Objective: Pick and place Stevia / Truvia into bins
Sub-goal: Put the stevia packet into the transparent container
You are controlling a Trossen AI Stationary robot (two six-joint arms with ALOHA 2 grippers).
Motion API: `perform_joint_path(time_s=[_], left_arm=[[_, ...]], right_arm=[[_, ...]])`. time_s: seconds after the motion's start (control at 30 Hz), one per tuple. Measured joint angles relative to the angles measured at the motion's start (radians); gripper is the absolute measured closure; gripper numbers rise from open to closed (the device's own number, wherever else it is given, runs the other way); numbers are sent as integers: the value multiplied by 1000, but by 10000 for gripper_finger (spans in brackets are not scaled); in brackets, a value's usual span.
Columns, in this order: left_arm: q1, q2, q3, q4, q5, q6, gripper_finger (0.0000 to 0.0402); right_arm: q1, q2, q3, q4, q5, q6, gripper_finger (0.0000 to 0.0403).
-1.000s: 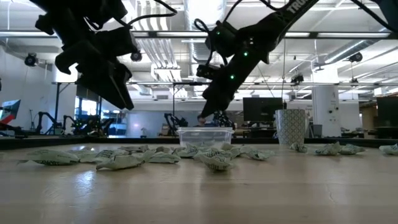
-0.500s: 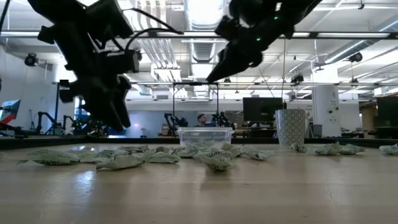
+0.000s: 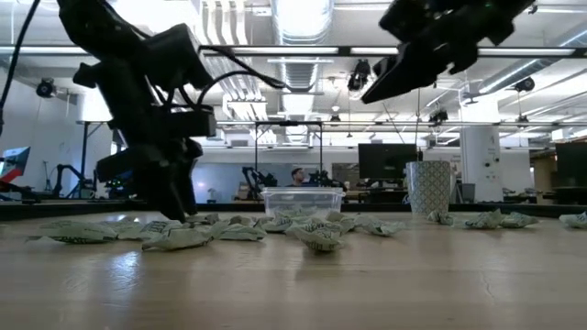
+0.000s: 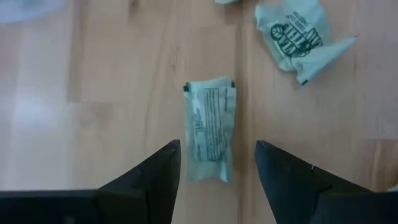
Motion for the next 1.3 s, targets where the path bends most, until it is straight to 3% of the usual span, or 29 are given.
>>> perform_joint_path(time_s=[0.2,0.53,0.7,0.9,1.13,1.3], left_arm=[[15,18,18,1,19,-5,241],[29,19,20,1,75,-6,392],[29,13,31,0,61,-5,400],[29,-16,101,31,-63,67,401],[77,-8,142,309,-120,316,401],[175,32,192,407,-123,368,401]], right_arm=[[32,-115,-77,-4,9,53,314],[73,-221,-195,3,10,157,332],[84,-232,-230,3,10,173,335],[84,-228,-215,8,10,181,335],[84,-224,-212,17,10,178,337],[84,-222,-212,16,10,185,337]])
